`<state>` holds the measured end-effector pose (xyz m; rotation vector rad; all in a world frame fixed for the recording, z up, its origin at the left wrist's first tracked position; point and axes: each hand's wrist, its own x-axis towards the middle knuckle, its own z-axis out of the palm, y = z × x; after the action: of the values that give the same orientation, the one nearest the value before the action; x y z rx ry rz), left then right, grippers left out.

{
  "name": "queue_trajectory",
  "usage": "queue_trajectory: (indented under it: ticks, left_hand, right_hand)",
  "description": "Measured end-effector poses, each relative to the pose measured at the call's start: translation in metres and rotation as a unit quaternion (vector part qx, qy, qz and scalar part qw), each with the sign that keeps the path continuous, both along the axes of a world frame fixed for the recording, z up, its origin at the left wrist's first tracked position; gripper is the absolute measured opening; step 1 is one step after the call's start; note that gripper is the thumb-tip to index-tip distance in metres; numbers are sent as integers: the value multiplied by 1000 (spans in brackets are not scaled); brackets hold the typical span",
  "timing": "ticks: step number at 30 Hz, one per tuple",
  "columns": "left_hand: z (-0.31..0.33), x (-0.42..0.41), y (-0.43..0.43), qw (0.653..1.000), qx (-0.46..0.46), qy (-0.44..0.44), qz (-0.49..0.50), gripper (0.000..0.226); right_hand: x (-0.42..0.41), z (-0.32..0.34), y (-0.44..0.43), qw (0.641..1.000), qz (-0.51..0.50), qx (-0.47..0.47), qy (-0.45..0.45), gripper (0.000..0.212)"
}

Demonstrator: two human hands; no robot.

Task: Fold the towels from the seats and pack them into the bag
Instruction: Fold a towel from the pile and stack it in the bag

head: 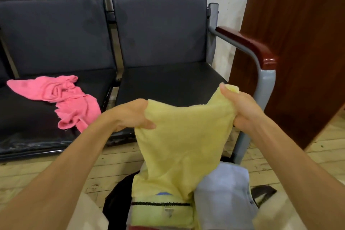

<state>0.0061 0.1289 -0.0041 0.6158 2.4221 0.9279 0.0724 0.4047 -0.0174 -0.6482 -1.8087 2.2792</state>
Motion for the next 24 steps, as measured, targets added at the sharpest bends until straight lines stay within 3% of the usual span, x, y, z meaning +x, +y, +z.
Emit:
queue_trajectory:
  ticks: [2, 5, 8, 11, 14, 16, 17, 20, 22, 24]
  left_hand:
    - [-8, -5, -4, 982, -145, 118, -3, 8]
    - [-10, -5, -17, 961, -217, 169, 35, 26]
    - [-3, 4, -29, 981, -102, 134, 92, 37]
    - [-1, 16, -32, 973, 60, 112, 192, 39]
    - [-3, 17, -30, 928, 241, 18, 283, 27]
    - [-4, 15, -30, 896, 311, -59, 312, 30]
    - [-5, 12, -32, 876, 346, -99, 322, 31]
    - [-4, 8, -34, 815, 428, -204, 333, 32]
    - [-3, 8, -32, 786, 459, -228, 346, 24]
    - [-1, 9, -29, 762, 487, -228, 362, 20]
  right_hand:
    - [9, -1, -1, 994, 82, 66, 15, 52]
    - [20, -5, -2, 943, 96, 317, 11, 25]
    - [26, -13, -4, 880, 87, 467, -10, 15]
    - [25, -25, -1, 844, 92, 526, -48, 14]
    - [25, -29, -4, 857, 89, 495, -115, 20]
    - [21, -29, -5, 890, 79, 439, -93, 32]
    - [22, -25, -8, 912, 70, 397, -73, 28]
    - [27, -14, -6, 989, 16, 145, -37, 20]
    - [31, -8, -2, 998, 34, -50, 8, 23]
    - [32, -6, 4, 989, 46, -124, 72, 37]
